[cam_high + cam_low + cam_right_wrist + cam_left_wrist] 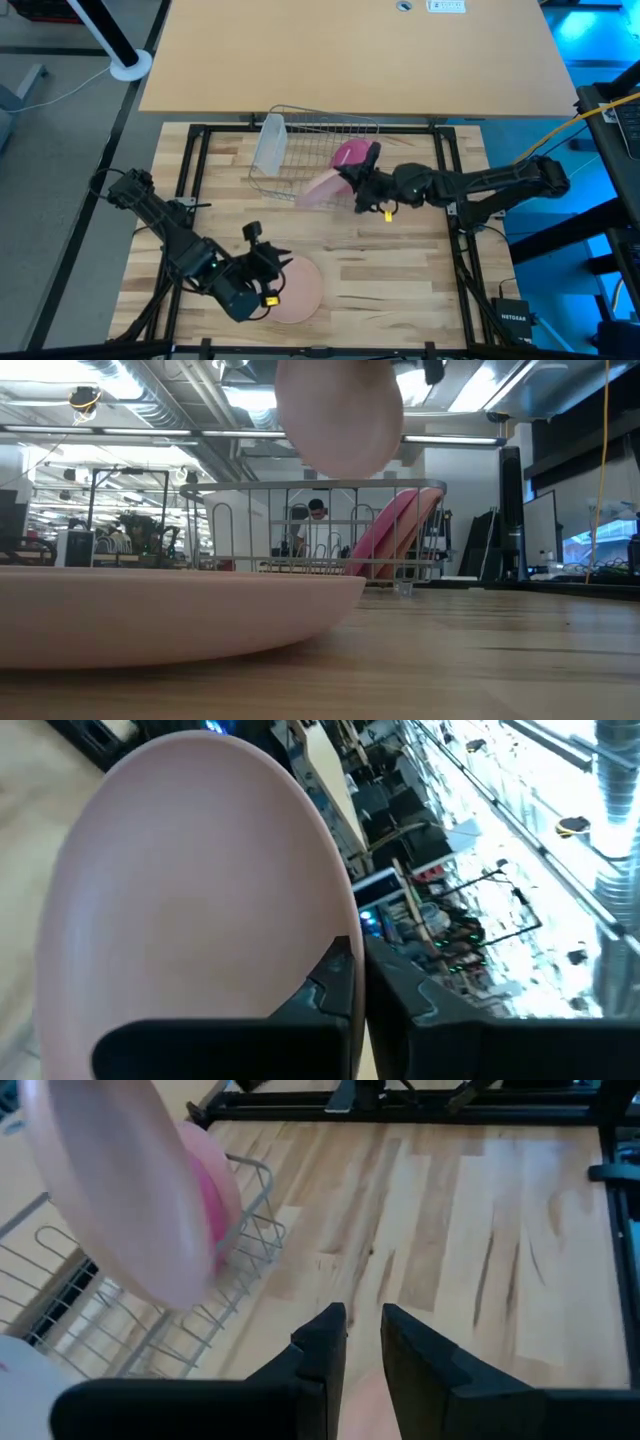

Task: Sort dishes
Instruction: Put the light red plate into the dish rack

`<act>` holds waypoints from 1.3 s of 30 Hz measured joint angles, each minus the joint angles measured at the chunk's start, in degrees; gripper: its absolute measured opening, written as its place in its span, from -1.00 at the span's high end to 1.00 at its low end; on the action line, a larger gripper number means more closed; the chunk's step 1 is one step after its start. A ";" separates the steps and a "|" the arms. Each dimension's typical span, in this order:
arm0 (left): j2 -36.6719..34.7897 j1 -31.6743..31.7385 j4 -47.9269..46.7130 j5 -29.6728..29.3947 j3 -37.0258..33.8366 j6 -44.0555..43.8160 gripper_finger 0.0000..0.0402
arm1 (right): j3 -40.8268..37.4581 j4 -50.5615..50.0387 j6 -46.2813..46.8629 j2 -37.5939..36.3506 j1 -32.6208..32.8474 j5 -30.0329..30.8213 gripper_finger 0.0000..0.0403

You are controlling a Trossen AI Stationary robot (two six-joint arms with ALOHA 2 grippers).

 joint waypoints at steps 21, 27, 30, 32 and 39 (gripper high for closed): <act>0.00 0.18 -0.01 -1.99 0.01 -4.68 0.70 | 0.00 -5.58 -11.76 0.01 -27.84 -32.63 0.94; 0.00 0.18 -0.05 -5.44 0.01 -4.66 0.70 | 0.00 -3.84 -11.74 0.01 -33.28 -45.83 0.94; 0.00 0.35 -0.05 -6.51 -0.01 -4.69 0.70 | 0.00 -3.42 -11.70 0.41 -35.69 -51.93 0.94; 0.00 0.47 -0.06 -6.81 -0.01 -5.09 0.70 | 0.00 -3.44 -11.71 1.36 -37.15 -55.34 0.94; 0.00 1.64 -0.05 -7.03 -0.01 -5.45 0.70 | 0.00 2.54 -11.68 7.67 -39.64 -60.68 0.94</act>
